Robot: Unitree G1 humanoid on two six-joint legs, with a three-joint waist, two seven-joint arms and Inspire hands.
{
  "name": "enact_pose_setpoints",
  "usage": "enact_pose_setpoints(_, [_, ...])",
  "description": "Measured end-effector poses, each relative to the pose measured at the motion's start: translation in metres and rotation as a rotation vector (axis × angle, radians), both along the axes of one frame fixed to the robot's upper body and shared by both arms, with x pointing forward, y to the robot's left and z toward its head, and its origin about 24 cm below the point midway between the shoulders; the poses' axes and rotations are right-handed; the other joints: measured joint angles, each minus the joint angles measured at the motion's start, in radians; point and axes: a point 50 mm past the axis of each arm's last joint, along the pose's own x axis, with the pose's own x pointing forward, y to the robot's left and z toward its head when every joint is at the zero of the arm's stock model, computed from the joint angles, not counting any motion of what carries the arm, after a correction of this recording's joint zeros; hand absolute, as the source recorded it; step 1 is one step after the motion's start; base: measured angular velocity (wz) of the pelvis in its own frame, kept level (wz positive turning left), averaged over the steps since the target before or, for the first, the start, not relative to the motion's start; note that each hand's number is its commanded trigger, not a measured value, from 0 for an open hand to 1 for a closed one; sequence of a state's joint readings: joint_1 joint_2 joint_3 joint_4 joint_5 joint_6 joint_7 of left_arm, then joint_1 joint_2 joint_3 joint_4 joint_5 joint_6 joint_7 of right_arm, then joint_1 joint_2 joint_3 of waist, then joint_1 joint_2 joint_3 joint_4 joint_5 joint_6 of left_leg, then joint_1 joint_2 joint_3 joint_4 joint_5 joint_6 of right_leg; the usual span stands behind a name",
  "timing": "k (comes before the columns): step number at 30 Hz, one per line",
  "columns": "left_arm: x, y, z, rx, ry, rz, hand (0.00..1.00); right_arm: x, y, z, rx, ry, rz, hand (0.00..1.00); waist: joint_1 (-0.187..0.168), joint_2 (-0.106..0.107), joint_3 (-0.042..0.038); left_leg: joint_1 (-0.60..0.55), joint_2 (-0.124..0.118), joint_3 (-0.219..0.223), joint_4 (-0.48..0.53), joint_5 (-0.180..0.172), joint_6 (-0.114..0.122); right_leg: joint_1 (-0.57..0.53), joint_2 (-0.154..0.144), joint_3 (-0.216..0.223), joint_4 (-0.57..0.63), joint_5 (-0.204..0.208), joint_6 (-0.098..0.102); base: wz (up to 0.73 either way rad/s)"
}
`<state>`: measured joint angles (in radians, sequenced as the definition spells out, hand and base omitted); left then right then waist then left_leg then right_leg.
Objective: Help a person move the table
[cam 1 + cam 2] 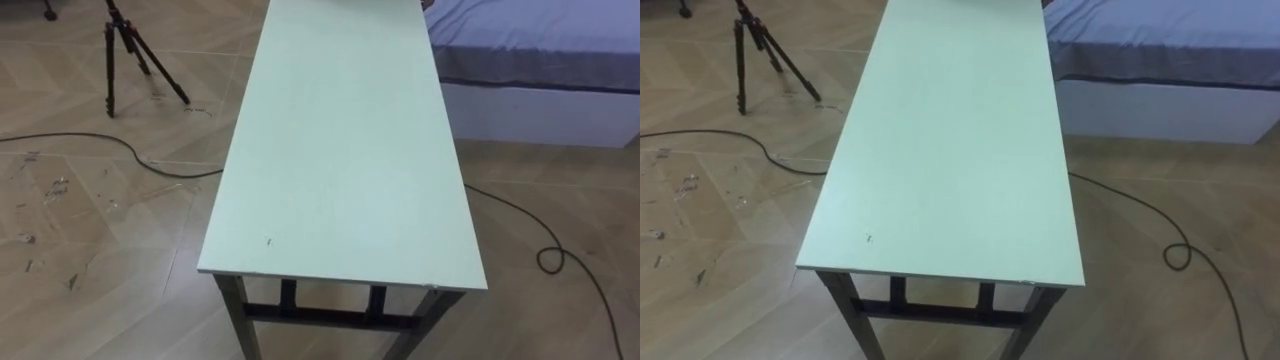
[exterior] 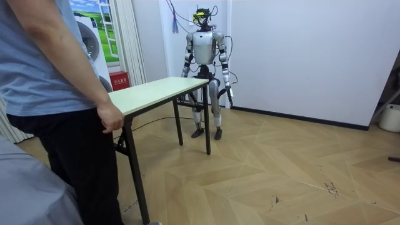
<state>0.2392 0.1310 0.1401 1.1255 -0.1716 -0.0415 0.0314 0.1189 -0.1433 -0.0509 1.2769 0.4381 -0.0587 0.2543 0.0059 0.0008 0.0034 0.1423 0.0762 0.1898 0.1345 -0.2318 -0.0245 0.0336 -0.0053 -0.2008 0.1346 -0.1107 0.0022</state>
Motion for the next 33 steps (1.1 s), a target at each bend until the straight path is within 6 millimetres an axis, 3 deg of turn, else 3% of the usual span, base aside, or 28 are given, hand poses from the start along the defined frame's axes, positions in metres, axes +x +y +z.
enact_pose_setpoints(5, [0.007,-0.002,0.000,-0.088,-0.067,0.074,0.00,0.003,0.001,0.001,0.056,-0.034,-0.037,0.00,0.000,0.003,-0.0002,-0.004,0.000,-0.001,0.002,0.000,0.000,-0.002,-0.001,0.003,0.002,0.000,0.000,0.00])
enact_pose_setpoints(9, [0.017,-0.006,0.003,-0.156,-0.152,0.095,0.00,0.028,0.001,0.011,0.104,-0.201,-0.059,0.00,0.001,0.011,-0.0004,-0.013,-0.002,0.002,0.004,0.000,0.000,-0.017,-0.003,0.005,0.007,0.000,0.000,-0.02])
enact_pose_setpoints(18, [0.051,-0.027,0.012,-0.300,-0.313,-0.030,0.00,0.052,0.014,0.023,0.198,-0.352,0.021,0.00,0.000,0.012,-0.0071,-0.044,-0.002,0.001,0.032,0.000,0.000,-0.030,-0.010,-0.020,0.008,0.000,0.000,0.04])
enact_pose_setpoints(27, [0.080,-0.051,0.030,-0.461,-0.497,-0.089,0.00,0.075,0.034,0.044,0.303,-0.534,0.112,0.00,-0.003,-0.003,-0.0003,-0.043,-0.002,0.002,0.030,0.000,0.000,-0.032,-0.011,-0.018,0.019,-0.007,-0.001,0.00])
enact_pose_setpoints(33, [0.086,-0.069,0.039,-0.580,-0.558,-0.108,0.00,0.086,0.051,0.063,0.389,-0.644,0.118,0.00,-0.003,-0.010,0.0001,-0.043,-0.002,0.003,0.030,0.000,0.000,-0.037,-0.010,-0.019,0.020,-0.007,-0.001,0.00])
